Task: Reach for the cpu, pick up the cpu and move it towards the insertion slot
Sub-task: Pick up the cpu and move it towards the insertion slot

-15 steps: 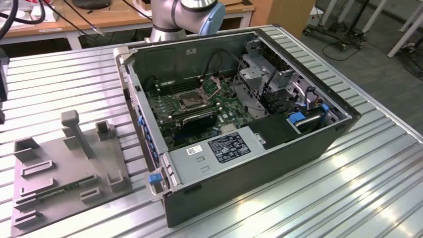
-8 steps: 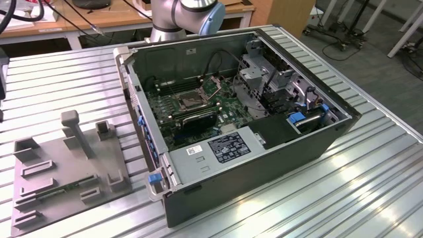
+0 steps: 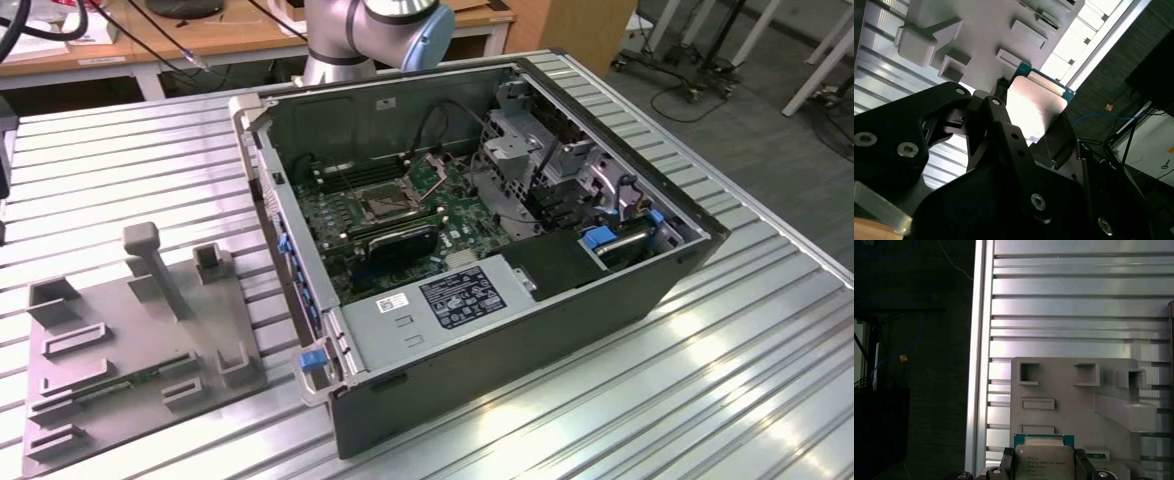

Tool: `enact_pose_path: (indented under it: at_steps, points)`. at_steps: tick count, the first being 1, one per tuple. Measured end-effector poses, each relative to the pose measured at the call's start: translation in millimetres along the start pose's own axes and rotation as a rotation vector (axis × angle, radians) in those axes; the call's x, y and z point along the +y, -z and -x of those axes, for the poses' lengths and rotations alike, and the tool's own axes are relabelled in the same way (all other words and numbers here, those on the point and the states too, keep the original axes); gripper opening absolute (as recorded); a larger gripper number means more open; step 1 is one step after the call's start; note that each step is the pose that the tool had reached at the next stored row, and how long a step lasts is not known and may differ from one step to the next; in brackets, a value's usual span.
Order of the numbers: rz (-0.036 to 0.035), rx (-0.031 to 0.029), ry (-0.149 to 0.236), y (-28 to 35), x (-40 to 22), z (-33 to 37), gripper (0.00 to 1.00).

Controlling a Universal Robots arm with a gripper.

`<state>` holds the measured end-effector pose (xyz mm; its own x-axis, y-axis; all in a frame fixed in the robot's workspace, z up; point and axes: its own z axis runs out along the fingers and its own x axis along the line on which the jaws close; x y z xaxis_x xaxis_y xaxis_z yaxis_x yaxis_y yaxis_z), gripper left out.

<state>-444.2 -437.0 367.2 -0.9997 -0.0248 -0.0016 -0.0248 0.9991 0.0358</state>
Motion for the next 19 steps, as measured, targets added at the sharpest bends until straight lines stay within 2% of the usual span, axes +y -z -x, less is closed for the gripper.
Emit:
enact_pose_path:
  at_steps: [6, 10, 19]
  points:
    - [0.0001, 0.0001, 0.0, 0.1, 0.0, 1.5, 0.55]
    - [0.0015, 0.0, 0.0, 0.0, -0.1, 5.0, 0.55]
    - [0.0017, 0.0, 0.0, -0.1, -0.5, 19.0, 0.55]
